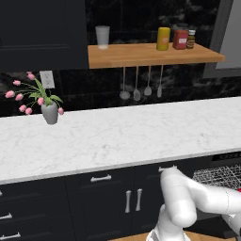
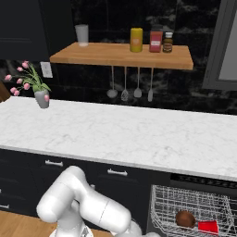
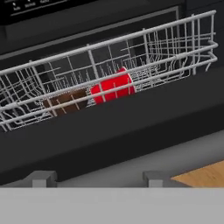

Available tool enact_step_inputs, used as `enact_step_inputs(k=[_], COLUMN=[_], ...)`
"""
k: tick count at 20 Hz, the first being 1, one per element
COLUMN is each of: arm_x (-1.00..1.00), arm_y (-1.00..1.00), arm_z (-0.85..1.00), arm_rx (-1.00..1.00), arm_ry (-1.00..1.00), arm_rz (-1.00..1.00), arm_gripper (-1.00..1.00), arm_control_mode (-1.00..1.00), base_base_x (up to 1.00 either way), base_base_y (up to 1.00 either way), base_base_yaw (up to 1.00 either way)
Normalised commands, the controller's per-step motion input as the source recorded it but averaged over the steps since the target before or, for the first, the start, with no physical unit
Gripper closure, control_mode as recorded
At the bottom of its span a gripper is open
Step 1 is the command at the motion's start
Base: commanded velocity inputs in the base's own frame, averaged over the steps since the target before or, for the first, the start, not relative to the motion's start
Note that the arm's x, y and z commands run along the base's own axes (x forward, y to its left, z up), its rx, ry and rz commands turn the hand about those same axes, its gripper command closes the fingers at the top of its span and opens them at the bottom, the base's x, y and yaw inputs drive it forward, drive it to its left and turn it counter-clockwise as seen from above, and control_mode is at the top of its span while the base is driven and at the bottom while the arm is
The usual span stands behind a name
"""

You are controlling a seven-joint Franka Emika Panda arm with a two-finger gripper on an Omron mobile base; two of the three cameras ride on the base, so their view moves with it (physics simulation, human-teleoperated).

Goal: Pick up the cup and bowl from the counter, place them in the dishwasher, and close the dishwasher door.

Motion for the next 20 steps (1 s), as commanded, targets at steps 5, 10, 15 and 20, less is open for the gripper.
enact_step_inputs(k=[5, 10, 15, 20], arm_x=[0.66, 0.18, 0.15, -0.26], arm_y=[0.14, 0.0, 0.0, 0.0], arm_z=[-0.07, -0.51, -0.96, -0.89], arm_rx=[0.21, 0.27, 0.24, 0.17], arm_ry=[-0.05, 0.18, 0.11, -0.32], arm_rz=[0.13, 0.02, 0.0, 0.0], arm_gripper=[-1.0, -1.0, -1.0, -1.0], arm_control_mode=[-1.0, -1.0, -1.0, -1.0], base_base_x=[0.0, 0.0, 0.0, 0.0], base_base_y=[0.0, 0.0, 0.0, 0.0], base_base_yaw=[0.0, 0.0, 0.0, 0.0])
